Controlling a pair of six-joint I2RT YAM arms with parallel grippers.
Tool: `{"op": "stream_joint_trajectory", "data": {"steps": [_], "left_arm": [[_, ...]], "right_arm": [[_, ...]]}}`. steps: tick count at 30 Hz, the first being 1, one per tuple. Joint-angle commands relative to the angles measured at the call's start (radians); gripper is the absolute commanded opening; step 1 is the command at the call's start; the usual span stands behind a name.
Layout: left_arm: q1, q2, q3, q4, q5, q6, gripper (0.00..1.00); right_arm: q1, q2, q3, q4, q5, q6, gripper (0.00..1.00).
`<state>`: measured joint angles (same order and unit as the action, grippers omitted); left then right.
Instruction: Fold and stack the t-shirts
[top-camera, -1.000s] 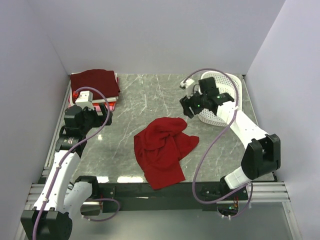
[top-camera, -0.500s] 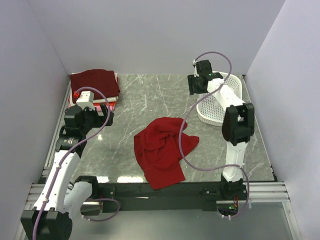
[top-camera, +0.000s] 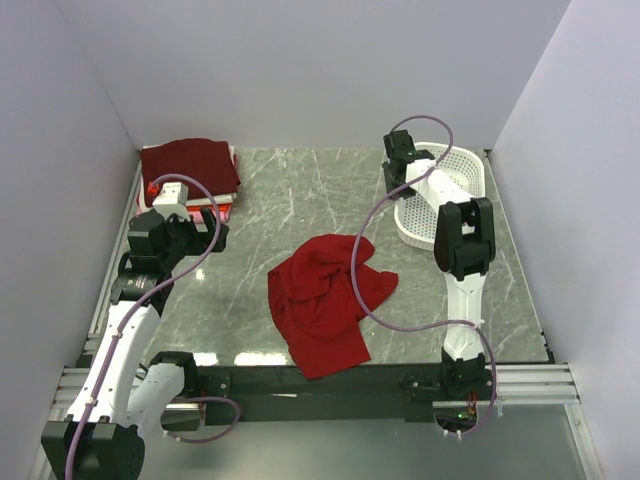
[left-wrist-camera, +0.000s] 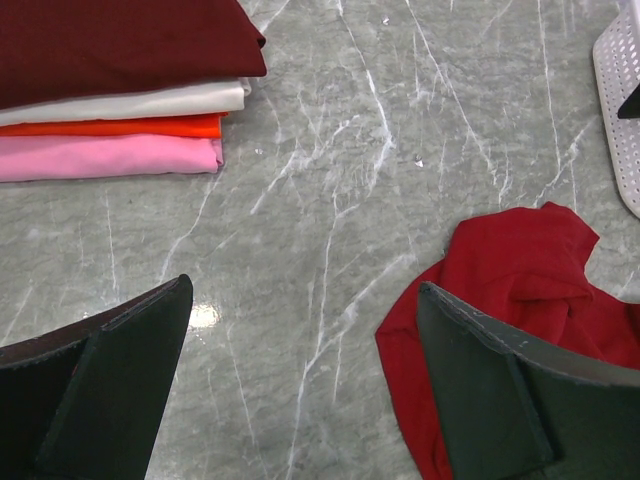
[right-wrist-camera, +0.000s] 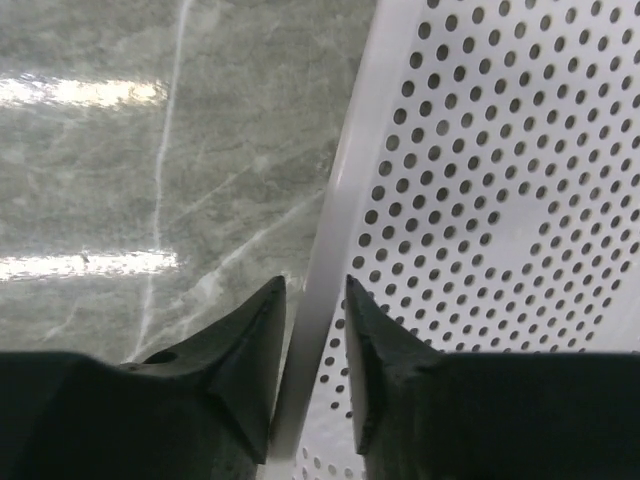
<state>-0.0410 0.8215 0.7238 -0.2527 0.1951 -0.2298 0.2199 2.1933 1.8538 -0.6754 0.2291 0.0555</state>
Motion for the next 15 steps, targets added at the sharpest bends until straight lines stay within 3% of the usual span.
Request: {"op": "stream_joint_trajectory", "data": {"steps": [1, 5, 15], "left_arm": [[-0.003, -0.013, 0.016, 0.029, 0.020, 0.004, 0.99], [-0.003, -0.012, 0.016, 0.029, 0.017, 0.004, 0.99], [-0.003, 0.005, 0.016, 0.027, 0.012, 0.006, 0.99]], "right_arm": [[-0.001, 0.011, 0.025, -0.004, 0.068, -0.046, 0.36], [-0.011, 0.005, 0.007, 0.017, 0.087, -0.104, 0.25], [-0.085, 0.023, 0.057, 0.074, 0.096, -0.217, 0.18]]}}
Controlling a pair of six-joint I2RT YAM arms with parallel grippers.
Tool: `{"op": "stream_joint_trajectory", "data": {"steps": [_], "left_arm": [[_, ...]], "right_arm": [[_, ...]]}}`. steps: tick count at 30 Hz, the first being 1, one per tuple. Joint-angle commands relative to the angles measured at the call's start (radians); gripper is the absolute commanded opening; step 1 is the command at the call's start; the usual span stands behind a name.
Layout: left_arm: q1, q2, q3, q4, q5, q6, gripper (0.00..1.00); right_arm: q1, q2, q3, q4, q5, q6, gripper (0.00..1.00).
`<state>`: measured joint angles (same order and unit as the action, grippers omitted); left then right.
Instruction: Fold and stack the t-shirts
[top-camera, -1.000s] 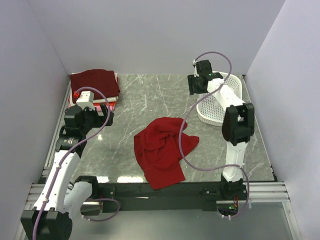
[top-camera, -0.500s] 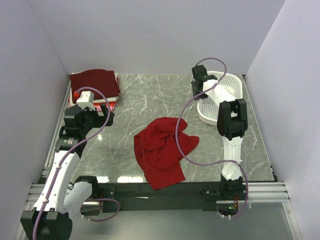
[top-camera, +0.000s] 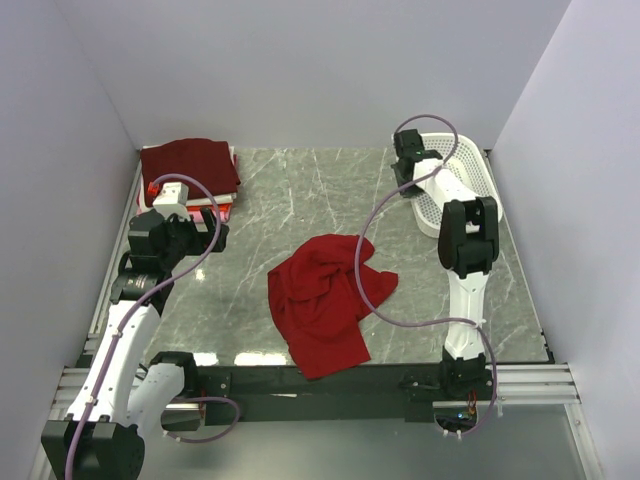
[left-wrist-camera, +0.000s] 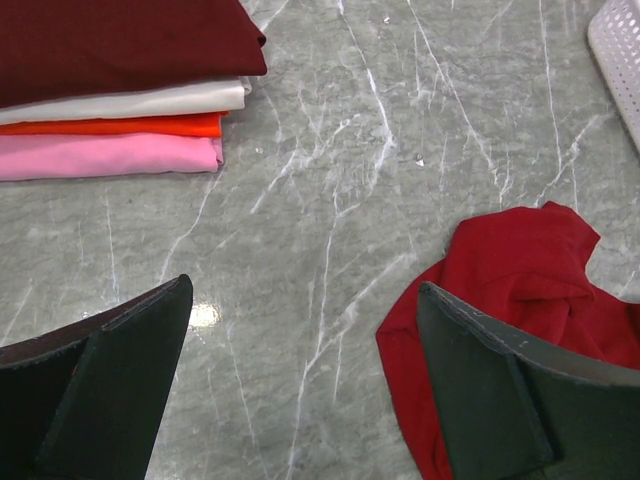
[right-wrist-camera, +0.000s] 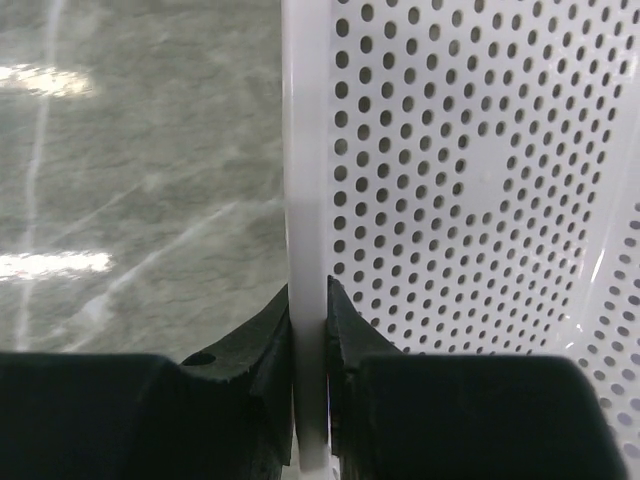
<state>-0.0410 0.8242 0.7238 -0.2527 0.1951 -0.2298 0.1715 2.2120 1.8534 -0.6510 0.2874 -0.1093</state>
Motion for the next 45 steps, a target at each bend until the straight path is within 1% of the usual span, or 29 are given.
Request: {"op": "stream_joint_trajectory", "data": {"steps": [1, 5, 8, 13, 17, 20, 21, 23, 24, 25, 26, 27, 28, 30, 31, 32, 34, 35, 36, 38, 39, 40, 41, 42, 43, 44, 45], "left_arm": [[-0.003, 0.004, 0.014, 0.027, 0.009, 0.006, 0.99], [-0.003, 0.012, 0.016, 0.026, 0.009, 0.006, 0.99], [-0.003, 0.016, 0.014, 0.026, 0.006, 0.007, 0.99], [-0.003, 0.024, 0.016, 0.024, 0.010, 0.007, 0.99], [-0.003, 0.027, 0.016, 0.026, 0.012, 0.007, 0.99], [-0.003, 0.029, 0.014, 0.030, 0.043, 0.003, 0.99], [-0.003, 0.030, 0.012, 0.033, 0.053, 0.006, 1.00], [-0.003, 0.039, 0.008, 0.049, 0.121, 0.007, 1.00], [-0.003, 0.047, 0.005, 0.053, 0.142, 0.010, 0.99], [-0.003, 0.065, 0.006, 0.055, 0.203, 0.010, 0.99], [-0.003, 0.075, 0.011, 0.058, 0.234, 0.012, 0.99], [-0.003, 0.087, 0.014, 0.058, 0.266, 0.015, 0.99], [-0.003, 0.105, 0.016, 0.064, 0.335, 0.015, 0.99], [-0.007, 0.116, 0.012, 0.082, 0.421, 0.023, 0.99], [-0.013, 0.122, 0.009, 0.093, 0.484, 0.023, 0.97], [-0.020, 0.124, 0.003, 0.102, 0.500, 0.024, 0.97], [-0.072, 0.141, 0.003, 0.110, 0.507, 0.032, 0.95], [-0.098, 0.150, 0.008, 0.102, 0.489, 0.040, 0.94], [-0.155, 0.164, 0.014, 0.084, 0.475, 0.052, 0.93], [-0.213, 0.203, 0.031, 0.064, 0.448, 0.061, 0.91], [-0.276, 0.219, 0.037, 0.058, 0.404, 0.063, 0.90], [-0.307, 0.251, 0.043, 0.037, 0.383, 0.063, 0.88], [-0.341, 0.269, 0.061, 0.027, 0.357, 0.064, 0.85], [-0.406, 0.289, 0.072, 0.014, 0.316, 0.070, 0.82], [-0.437, 0.330, 0.083, -0.006, 0.291, 0.070, 0.79], [-0.468, 0.352, 0.103, -0.020, 0.270, 0.073, 0.78], [-0.524, 0.377, 0.115, -0.031, 0.250, 0.072, 0.77]], "right_arm": [[-0.044, 0.014, 0.069, 0.054, 0.039, -0.058, 0.18], [-0.081, 0.066, 0.162, 0.036, 0.041, -0.055, 0.18], [-0.099, 0.097, 0.197, 0.028, 0.047, -0.052, 0.18], [-0.130, 0.130, 0.219, 0.042, 0.075, -0.059, 0.18], [-0.141, 0.141, 0.221, 0.060, 0.079, -0.081, 0.21], [-0.141, 0.134, 0.216, 0.082, 0.084, -0.115, 0.40], [-0.141, 0.129, 0.219, 0.082, 0.084, -0.124, 0.50], [-0.139, 0.101, 0.214, 0.082, 0.079, -0.151, 0.58], [-0.138, 0.083, 0.205, 0.088, 0.082, -0.170, 0.61], [-0.138, 0.063, 0.192, 0.108, 0.076, -0.181, 0.62], [-0.136, 0.011, 0.153, 0.120, 0.072, -0.193, 0.63], [-0.135, -0.017, 0.130, 0.137, 0.061, -0.210, 0.68], [-0.130, -0.049, 0.084, 0.166, 0.055, -0.220, 0.68], [-0.118, -0.138, 0.046, 0.192, 0.026, -0.257, 0.71], [-0.112, -0.165, 0.012, 0.195, 0.016, -0.265, 0.72], [-0.106, -0.214, 0.001, 0.194, 0.009, -0.271, 0.72], [-0.084, -0.264, -0.032, 0.177, -0.037, -0.294, 0.73], [-0.075, -0.306, -0.046, 0.172, -0.056, -0.300, 0.73], [-0.066, -0.328, -0.057, 0.162, -0.076, -0.312, 0.74], [-0.040, -0.386, -0.094, 0.145, -0.135, -0.323, 0.74], [-0.032, -0.409, -0.109, 0.133, -0.164, -0.332, 0.74], [-0.026, -0.432, -0.150, 0.129, -0.197, -0.336, 0.74], [-0.012, -0.480, -0.176, 0.126, -0.282, -0.342, 0.74], [-0.003, -0.506, -0.203, 0.107, -0.338, -0.368, 0.74], [0.003, -0.529, -0.251, 0.084, -0.416, -0.386, 0.74], [0.013, -0.564, -0.275, 0.059, -0.562, -0.400, 0.74], [0.013, -0.578, -0.299, 0.036, -0.661, -0.430, 0.73]]}}
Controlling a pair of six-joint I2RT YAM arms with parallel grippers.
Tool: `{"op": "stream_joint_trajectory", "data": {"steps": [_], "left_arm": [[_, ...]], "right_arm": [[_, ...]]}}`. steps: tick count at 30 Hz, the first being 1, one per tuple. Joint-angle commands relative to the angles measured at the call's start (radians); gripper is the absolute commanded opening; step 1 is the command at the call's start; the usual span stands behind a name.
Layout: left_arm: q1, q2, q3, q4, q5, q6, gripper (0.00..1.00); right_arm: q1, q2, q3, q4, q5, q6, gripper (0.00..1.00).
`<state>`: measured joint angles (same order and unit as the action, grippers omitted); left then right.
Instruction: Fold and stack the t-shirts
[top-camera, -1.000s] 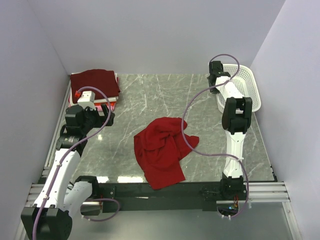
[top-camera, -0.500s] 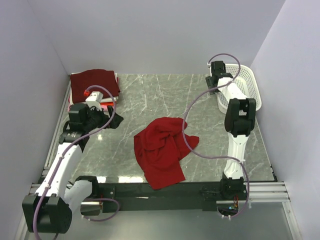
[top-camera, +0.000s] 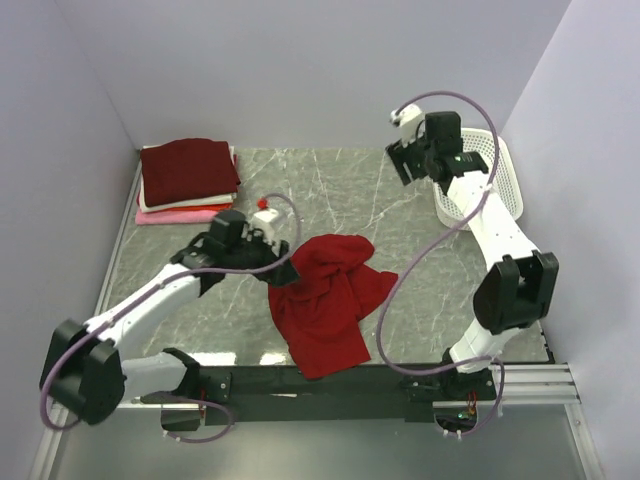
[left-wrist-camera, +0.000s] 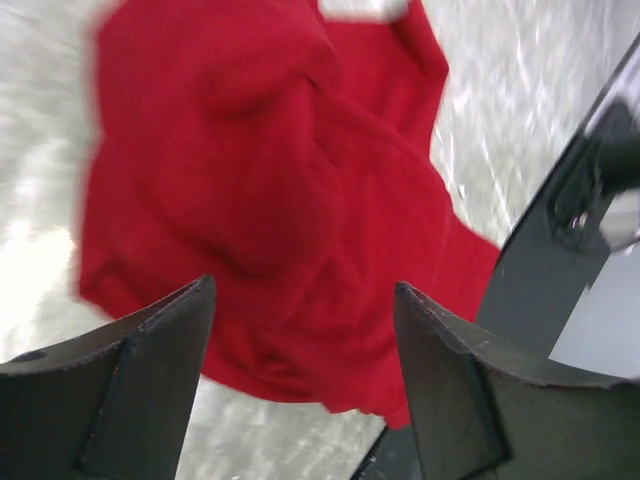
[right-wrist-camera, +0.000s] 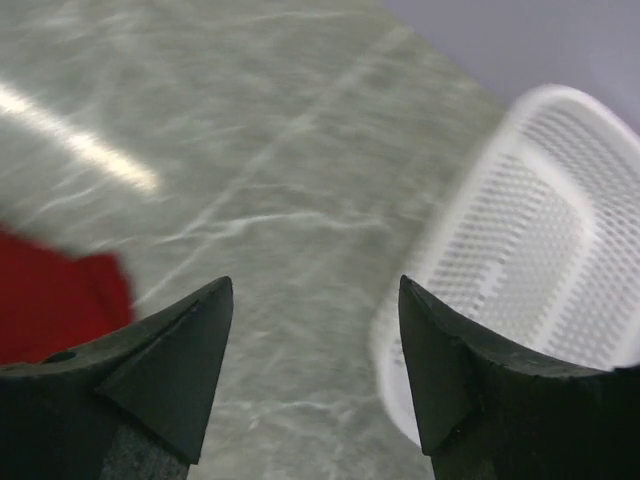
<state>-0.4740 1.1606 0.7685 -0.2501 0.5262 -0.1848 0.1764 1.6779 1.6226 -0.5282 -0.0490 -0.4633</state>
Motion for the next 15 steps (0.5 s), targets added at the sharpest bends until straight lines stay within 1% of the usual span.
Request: {"op": "stream_joint_trajectory", "data": {"steps": [1, 2, 3, 4, 5, 6, 7, 9, 12, 15], "left_arm": [[-0.115, 0.086, 0.095, -0.043, -0.133, 0.021, 0.76], [-0.136, 0.108, 0.109, -0.066, -0.155, 0.018, 0.74], [-0.181, 0.128, 0.121, -0.072, -0.187, 0.009, 0.74], [-0.202, 0.166, 0.149, -0.081, -0.246, 0.001, 0.74], [-0.224, 0.184, 0.164, -0.093, -0.279, -0.008, 0.74], [-0.266, 0.220, 0.181, -0.098, -0.308, -0.011, 0.74], [-0.284, 0.238, 0.208, -0.100, -0.351, -0.013, 0.71], [-0.326, 0.292, 0.232, -0.098, -0.393, -0.030, 0.70], [-0.374, 0.364, 0.258, -0.084, -0.492, -0.053, 0.70], [-0.412, 0.421, 0.290, -0.093, -0.560, -0.067, 0.70]], "right_arm": [[0.008, -0.070, -0.120, -0.143, -0.418, -0.113, 0.72], [0.009, -0.084, -0.151, -0.168, -0.568, -0.148, 0.70], [0.011, -0.098, -0.186, -0.190, -0.625, -0.191, 0.70], [0.012, -0.107, -0.240, -0.209, -0.675, -0.228, 0.70], [0.014, -0.115, -0.260, -0.229, -0.742, -0.288, 0.70], [0.017, -0.113, -0.277, -0.252, -0.756, -0.300, 0.70], [0.017, -0.094, -0.294, -0.265, -0.768, -0.317, 0.69], [0.029, -0.061, -0.294, -0.308, -0.788, -0.359, 0.69], [0.051, -0.001, -0.313, -0.279, -0.821, -0.315, 0.66], [0.121, 0.037, -0.317, -0.270, -0.798, -0.290, 0.65]]}}
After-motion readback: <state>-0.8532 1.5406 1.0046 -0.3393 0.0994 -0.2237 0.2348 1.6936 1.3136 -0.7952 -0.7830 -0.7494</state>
